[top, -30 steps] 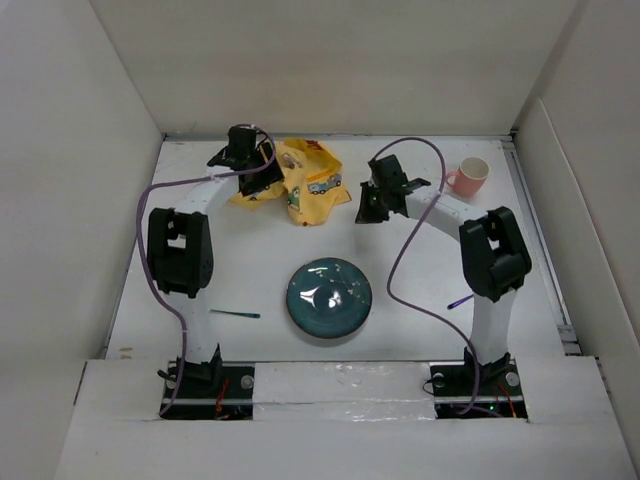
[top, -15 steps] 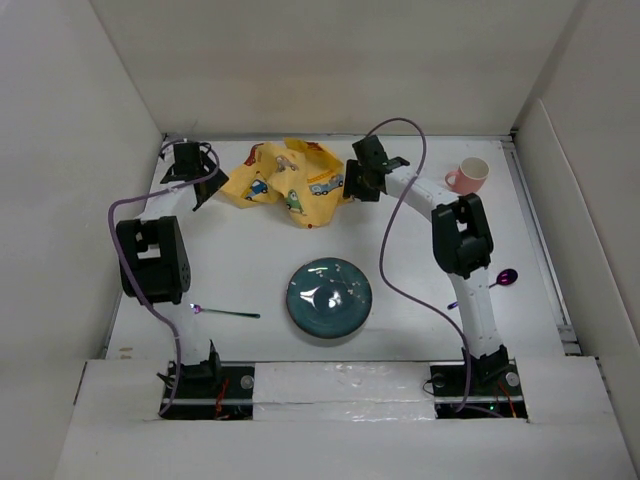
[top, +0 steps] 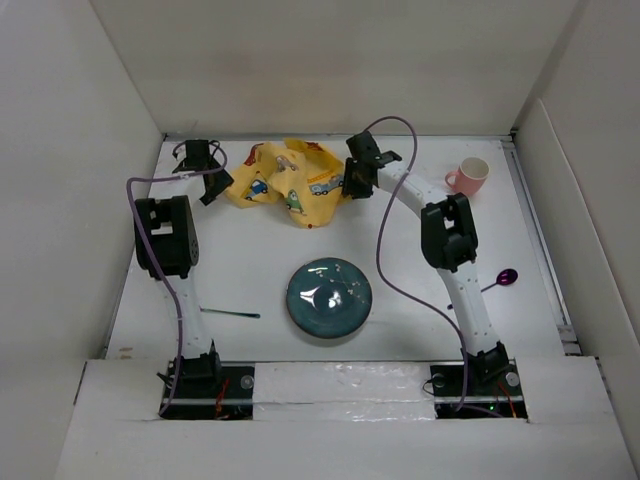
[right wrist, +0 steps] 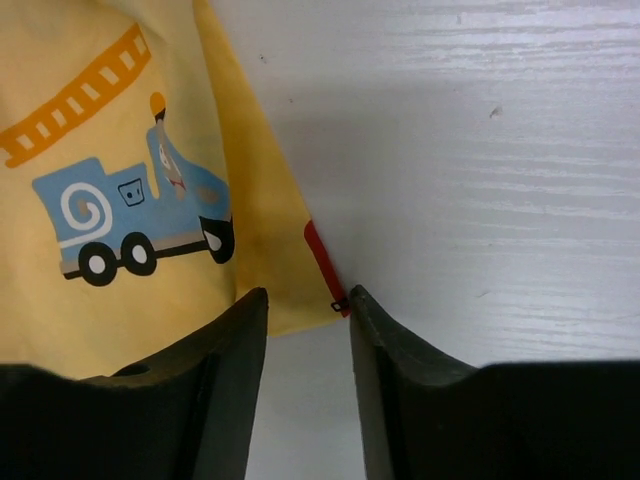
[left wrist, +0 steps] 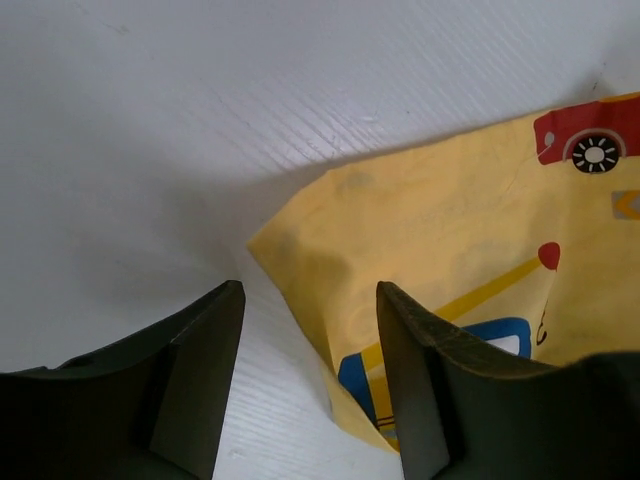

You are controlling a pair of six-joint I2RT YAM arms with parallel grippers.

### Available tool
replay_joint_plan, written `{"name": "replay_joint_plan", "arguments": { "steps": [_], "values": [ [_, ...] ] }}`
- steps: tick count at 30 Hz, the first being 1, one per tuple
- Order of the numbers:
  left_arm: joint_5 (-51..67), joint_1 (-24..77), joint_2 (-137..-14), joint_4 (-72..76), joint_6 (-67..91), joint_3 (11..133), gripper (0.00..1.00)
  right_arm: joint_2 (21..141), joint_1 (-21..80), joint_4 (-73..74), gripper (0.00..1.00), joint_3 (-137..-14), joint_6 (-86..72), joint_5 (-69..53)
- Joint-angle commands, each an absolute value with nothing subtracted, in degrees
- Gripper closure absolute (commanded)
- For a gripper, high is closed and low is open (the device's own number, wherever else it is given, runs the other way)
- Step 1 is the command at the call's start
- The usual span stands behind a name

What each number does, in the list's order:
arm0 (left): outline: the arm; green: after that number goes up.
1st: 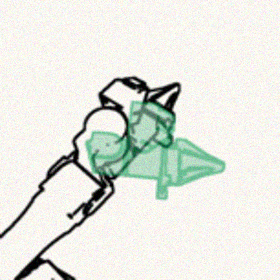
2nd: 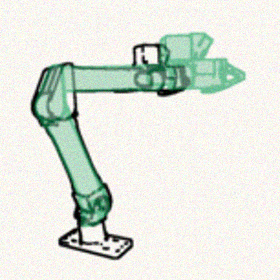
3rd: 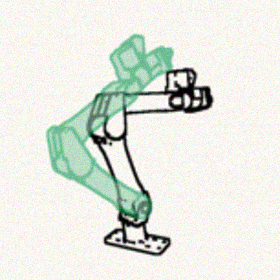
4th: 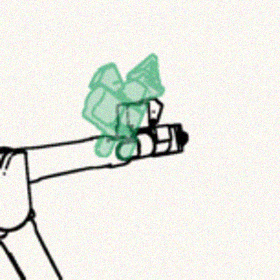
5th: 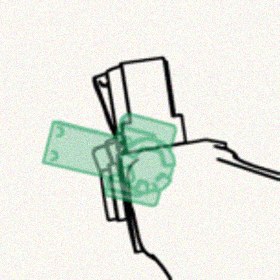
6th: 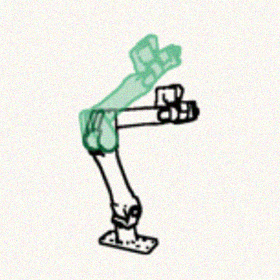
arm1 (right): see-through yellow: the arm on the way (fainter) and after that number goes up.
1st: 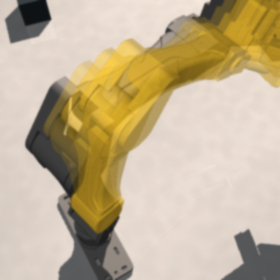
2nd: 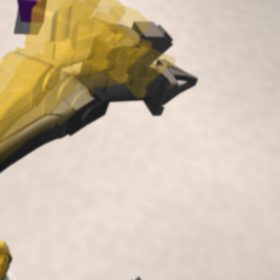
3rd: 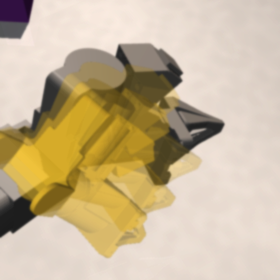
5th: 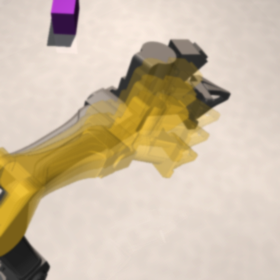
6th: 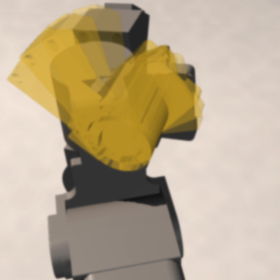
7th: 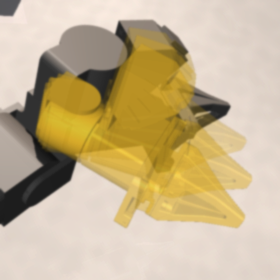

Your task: Set the dinner table for one person

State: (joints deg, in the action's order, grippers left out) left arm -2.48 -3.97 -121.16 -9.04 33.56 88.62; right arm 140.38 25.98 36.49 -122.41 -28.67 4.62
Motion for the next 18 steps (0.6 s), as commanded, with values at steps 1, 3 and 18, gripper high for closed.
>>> {"name": "replay_joint_plan", "arguments": {
  "steps": [1,3,18],
  "values": [
    [-1.15,-3.87,-122.78,-8.70,33.84,91.49,0.49,143.08,27.16,38.23,0.60,-124.89,-29.97,2.20],
    [-0.62,-3.87,-123.49,-8.79,33.66,91.93,0.75,143.44,27.16,37.36,0.80,-124.89,-30.84,1.76],
    [2.81,-3.87,-101.35,-6.41,32.52,98.60,1.00,110.35,20.57,29.35,1.00,-119.01,-27.43,-2.02]
  ]
}}
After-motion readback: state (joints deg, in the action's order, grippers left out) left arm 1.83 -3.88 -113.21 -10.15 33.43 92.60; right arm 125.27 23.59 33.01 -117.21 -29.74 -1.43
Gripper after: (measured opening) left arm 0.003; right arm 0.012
